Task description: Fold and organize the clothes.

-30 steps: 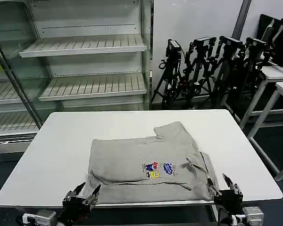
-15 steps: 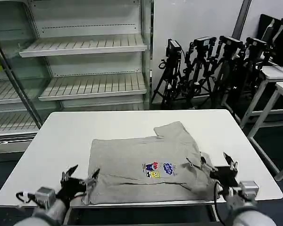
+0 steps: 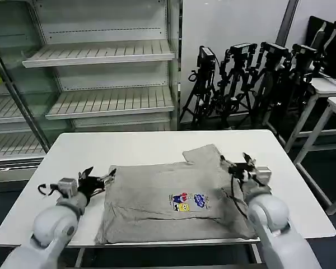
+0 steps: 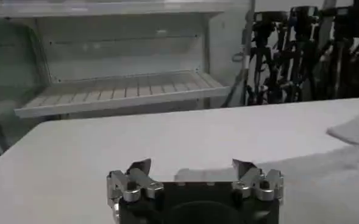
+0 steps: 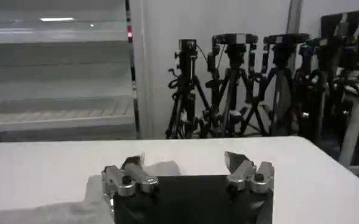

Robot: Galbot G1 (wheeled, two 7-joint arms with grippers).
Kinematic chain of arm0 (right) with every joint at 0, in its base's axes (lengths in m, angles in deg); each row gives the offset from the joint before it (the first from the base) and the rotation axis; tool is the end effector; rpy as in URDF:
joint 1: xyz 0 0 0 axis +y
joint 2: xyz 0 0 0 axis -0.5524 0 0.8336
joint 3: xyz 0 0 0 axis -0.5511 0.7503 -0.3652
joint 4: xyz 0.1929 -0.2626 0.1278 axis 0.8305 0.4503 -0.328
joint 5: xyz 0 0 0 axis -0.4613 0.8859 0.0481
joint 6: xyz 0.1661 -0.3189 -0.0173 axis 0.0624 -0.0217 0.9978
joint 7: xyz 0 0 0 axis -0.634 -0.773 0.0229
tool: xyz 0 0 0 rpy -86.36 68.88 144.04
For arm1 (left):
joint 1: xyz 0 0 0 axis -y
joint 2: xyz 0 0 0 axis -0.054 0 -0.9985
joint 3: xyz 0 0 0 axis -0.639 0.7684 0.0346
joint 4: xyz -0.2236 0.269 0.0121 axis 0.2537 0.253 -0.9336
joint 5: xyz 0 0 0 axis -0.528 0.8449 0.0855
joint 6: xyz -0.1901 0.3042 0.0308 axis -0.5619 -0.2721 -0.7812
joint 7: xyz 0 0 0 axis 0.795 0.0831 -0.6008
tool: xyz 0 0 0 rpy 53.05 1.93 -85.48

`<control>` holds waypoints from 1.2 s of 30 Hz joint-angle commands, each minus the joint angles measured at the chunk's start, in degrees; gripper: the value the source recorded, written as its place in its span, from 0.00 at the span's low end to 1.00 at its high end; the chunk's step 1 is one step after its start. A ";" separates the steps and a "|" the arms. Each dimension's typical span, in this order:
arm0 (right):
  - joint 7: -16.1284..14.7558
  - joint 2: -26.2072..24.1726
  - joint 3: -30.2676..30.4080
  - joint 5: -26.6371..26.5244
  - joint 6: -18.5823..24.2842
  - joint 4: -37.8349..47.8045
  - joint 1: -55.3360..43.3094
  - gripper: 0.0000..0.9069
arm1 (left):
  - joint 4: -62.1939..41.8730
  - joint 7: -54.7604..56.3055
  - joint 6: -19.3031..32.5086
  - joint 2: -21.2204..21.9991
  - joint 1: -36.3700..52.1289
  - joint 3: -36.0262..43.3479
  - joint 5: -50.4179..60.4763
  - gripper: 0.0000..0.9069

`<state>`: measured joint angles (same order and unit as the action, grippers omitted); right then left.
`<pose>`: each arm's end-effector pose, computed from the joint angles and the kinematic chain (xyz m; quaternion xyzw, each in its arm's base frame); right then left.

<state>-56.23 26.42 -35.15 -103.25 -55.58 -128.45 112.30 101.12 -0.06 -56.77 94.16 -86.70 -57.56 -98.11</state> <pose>0.3910 -0.0350 -0.2054 0.0200 -0.9913 -0.0006 0.1303 0.3362 0.0903 -0.2177 -0.0464 -0.9794 -0.0290 0.1943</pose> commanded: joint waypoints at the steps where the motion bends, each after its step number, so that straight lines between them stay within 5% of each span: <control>1: 1.51 3.44 5.66 0.26 -0.57 20.77 -17.09 1.00 | -18.99 0.53 -0.02 0.71 17.17 9.76 -0.57 1.00; 22: 1.27 7.19 7.71 -1.41 -0.71 34.99 -21.81 1.00 | -20.09 0.60 -0.20 0.77 15.95 12.97 -5.20 1.00; 25: 1.66 7.72 7.50 -2.90 -0.63 36.51 -22.00 0.92 | -19.50 0.47 -0.18 0.73 15.29 12.85 -5.71 1.00; 26: 1.74 7.87 7.44 -3.26 -0.63 36.95 -22.04 0.88 | -19.06 0.43 -0.18 0.74 15.06 12.80 -5.93 0.69; 27: 1.79 7.97 7.40 -3.40 -0.62 37.25 -22.06 0.84 | -18.93 0.35 -0.16 0.76 14.82 12.78 -6.04 0.58; 29: 1.78 8.11 7.39 -3.90 -0.63 37.88 -22.11 0.53 | -18.62 0.18 -0.16 0.82 14.61 12.82 -6.21 0.22; 31: 1.58 8.11 7.41 -4.55 -0.63 38.27 -22.18 0.24 | -18.53 0.04 -0.14 0.91 14.40 12.83 -6.26 0.12; 32: 1.56 8.12 7.40 -4.97 -0.64 38.38 -22.19 0.02 | -18.40 -0.01 -0.15 0.94 14.34 12.82 -6.36 0.06; 36: 1.47 8.09 7.59 -6.09 -0.65 38.40 -21.87 0.00 | -17.88 -0.30 -0.13 0.83 13.86 12.62 -6.73 0.03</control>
<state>-54.76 34.08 -27.85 -107.12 -56.02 -93.20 91.20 83.19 -0.05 -56.73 95.06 -72.51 -45.39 -103.78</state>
